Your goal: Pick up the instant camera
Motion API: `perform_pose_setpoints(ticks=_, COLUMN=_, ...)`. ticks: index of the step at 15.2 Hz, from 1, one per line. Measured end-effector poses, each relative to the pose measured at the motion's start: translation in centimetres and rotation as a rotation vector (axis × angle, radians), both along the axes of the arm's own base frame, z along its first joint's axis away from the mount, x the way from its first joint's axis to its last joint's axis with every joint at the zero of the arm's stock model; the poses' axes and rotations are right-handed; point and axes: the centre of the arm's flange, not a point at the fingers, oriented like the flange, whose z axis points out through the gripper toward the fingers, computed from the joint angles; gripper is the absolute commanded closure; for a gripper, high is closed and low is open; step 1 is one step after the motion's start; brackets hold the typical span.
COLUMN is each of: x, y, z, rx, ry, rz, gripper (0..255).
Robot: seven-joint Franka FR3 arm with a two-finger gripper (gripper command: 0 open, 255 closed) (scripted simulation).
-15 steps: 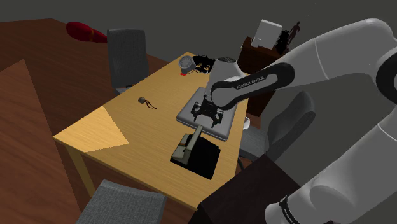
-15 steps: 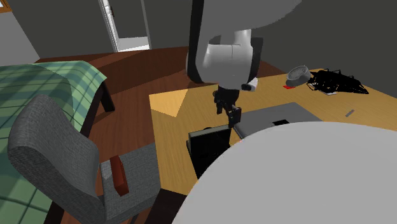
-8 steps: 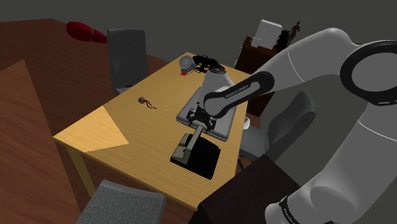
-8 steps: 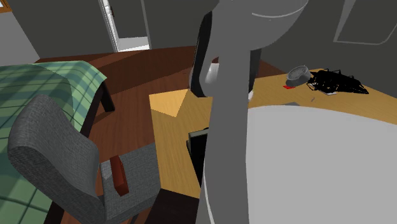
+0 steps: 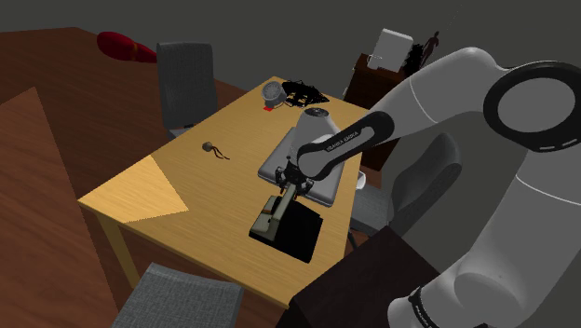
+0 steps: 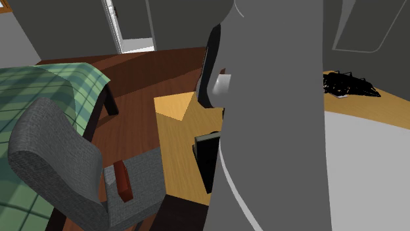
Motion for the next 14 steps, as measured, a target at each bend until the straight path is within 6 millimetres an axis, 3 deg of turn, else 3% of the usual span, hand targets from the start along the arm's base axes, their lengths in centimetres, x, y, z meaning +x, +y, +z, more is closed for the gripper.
perform_pose_setpoints(ticks=8, x=0.0, y=0.0, z=0.2, rx=0.0, ry=0.003, rz=0.0, gripper=255)
perform_pose_setpoints(ticks=14, x=0.0, y=0.1, z=2.9, rx=0.0, ry=0.005, rz=0.0, gripper=255)
